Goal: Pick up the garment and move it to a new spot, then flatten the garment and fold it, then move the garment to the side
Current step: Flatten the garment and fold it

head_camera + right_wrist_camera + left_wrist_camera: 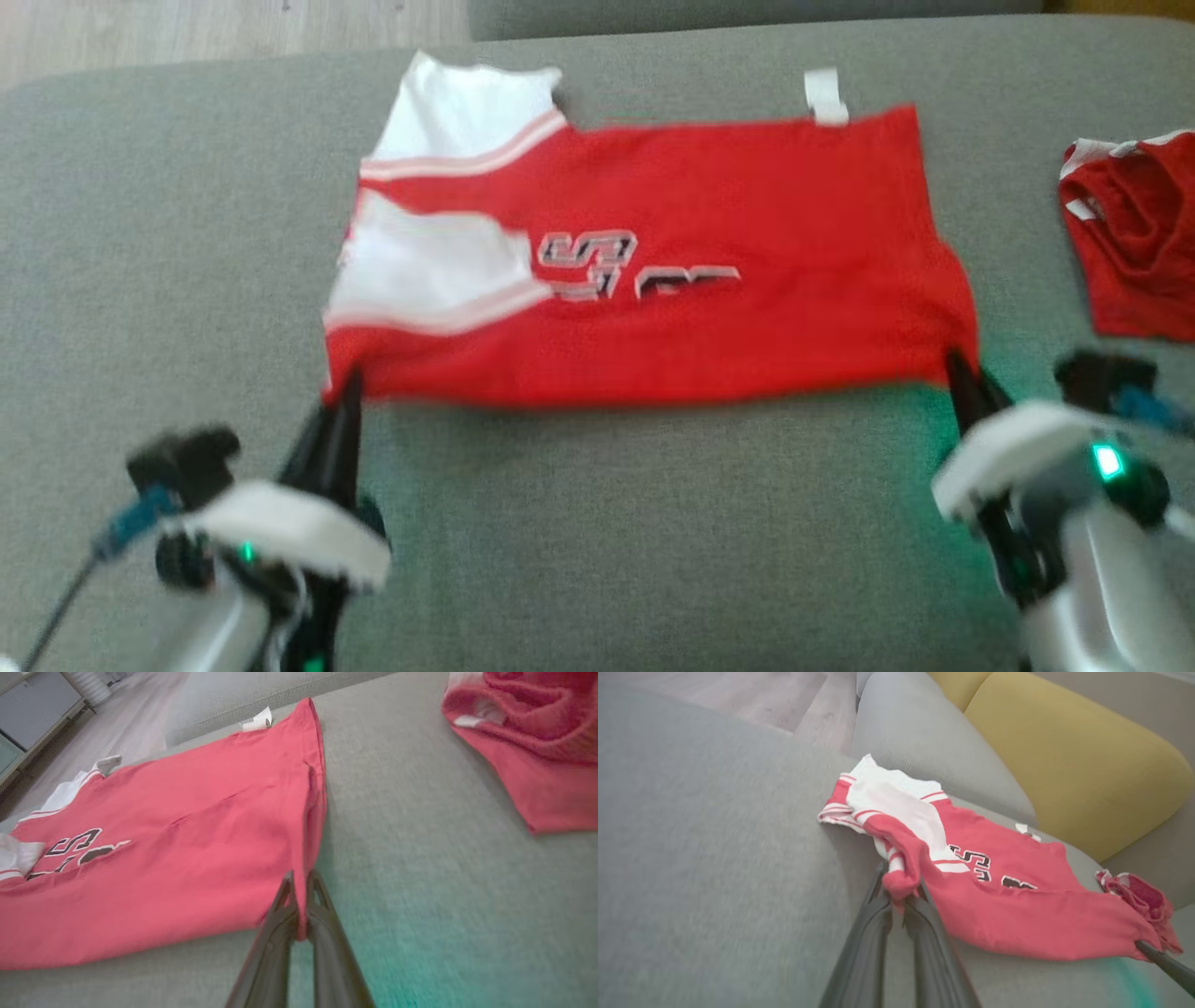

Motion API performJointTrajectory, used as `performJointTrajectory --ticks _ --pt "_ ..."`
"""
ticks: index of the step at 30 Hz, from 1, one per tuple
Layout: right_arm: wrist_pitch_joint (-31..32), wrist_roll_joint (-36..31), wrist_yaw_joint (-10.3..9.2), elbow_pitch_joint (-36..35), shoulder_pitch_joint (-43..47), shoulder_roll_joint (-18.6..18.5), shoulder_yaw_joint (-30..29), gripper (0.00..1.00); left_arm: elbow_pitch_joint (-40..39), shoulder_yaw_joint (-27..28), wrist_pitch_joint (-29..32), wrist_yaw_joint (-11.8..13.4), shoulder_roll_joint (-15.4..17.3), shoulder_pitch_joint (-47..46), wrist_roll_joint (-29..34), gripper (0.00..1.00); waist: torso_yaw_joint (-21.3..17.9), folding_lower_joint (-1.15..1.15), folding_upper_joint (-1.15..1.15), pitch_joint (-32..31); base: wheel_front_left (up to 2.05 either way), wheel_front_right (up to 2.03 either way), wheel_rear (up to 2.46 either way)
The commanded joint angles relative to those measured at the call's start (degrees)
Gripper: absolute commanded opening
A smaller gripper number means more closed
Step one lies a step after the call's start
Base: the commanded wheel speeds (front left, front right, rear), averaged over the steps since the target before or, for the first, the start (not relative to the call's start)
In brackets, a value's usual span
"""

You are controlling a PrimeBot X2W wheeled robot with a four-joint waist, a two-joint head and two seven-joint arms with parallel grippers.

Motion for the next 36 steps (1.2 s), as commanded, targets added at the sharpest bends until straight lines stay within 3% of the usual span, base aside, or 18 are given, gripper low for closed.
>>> performJointTrajectory --ticks 1,6,11,12,13,14,15,16,17,18,27,36 --pt "0.43 0.24 -0.04 -2.69 0.09 -0.19 0.76 0.0 -2.28 2.13 0.05 0.51 2.05 -0.64 0.64 0.0 0.06 0.01 0.0 -0.22 0.0 0.0 0.0" --pt "3.64 1.25 -0.04 -9.61 7.65 -0.19 -0.96 0.0 -6.8 1.83 0.67 3.3 2.64 5.52 -0.14 0.0 0.13 0.01 0.0 -0.65 0.0 0.0 0.0" --pt "4.94 1.39 -0.04 -12.37 10.91 -0.19 -1.71 0.0 -6.69 1.39 0.31 4.13 1.81 8.05 -0.83 0.0 -0.23 0.01 0.0 -0.84 0.0 0.0 0.0" --pt "4.92 1.24 -0.04 -12.59 11.22 -0.19 -1.91 0.14 -6.26 1.27 0.25 4.18 1.69 8.28 -0.86 0.0 -0.31 0.01 0.0 -0.83 0.0 0.0 0.0" --pt "4.86 1.04 -0.04 -12.73 11.46 -0.19 -1.98 0.38 -5.7 1.17 0.15 4.17 1.57 8.46 -0.88 0.0 -0.4 0.01 0.0 -0.83 0.0 0.0 0.0" --pt "4.77 0.91 -0.04 -12.82 11.68 -0.19 -1.97 0.78 -5.12 1.12 0.02 4.11 1.35 8.6 -1.04 0.0 -0.5 0.01 0.0 -0.84 0.0 0.0 0.0" --pt "4.55 0.9 -0.04 -12.79 11.88 -0.19 -2.25 1.0 -4.62 1.03 -0.16 3.94 1.24 8.67 -1.05 0.16 -0.61 0.01 0.0 -0.87 0.0 0.0 0.0" --pt "4.34 0.78 -0.04 -12.68 12.07 -0.19 -2.5 1.0 -4.22 0.97 -0.36 3.8 1.17 8.69 -1.01 0.31 -0.71 0.01 0.0 -0.88 0.0 0.0 0.0" --pt "4.12 0.46 -0.04 -12.55 12.27 -0.19 -2.79 1.0 -3.9 0.92 -0.54 3.68 1.1 8.68 -0.98 0.84 -0.8 0.01 0.0 -0.91 0.0 0.0 0.0" --pt "3.8 0.1 -0.04 -12.48 12.45 -0.19 -3.15 1.0 -3.64 0.89 -0.68 3.6 1.03 8.65 -0.95 1.0 -0.9 0.01 0.0 -0.94 0.0 0.0 0.0" --pt "1.08 -1.64 -0.04 -15.64 11.05 -0.19 -4.56 1.0 -5.22 1.43 0.06 2.88 3.91 2.59 2.01 1.0 -1.82 0.01 0.0 -0.4 0.0 0.0 0.0" --pt "1.81 -4.87 -0.04 -22.72 1.62 -0.19 -0.86 1.0 -5.35 3.43 7.54 0.52 9.97 -20.23 7.27 1.0 -3.64 0.01 0.0 4.92 0.0 0.0 0.0"
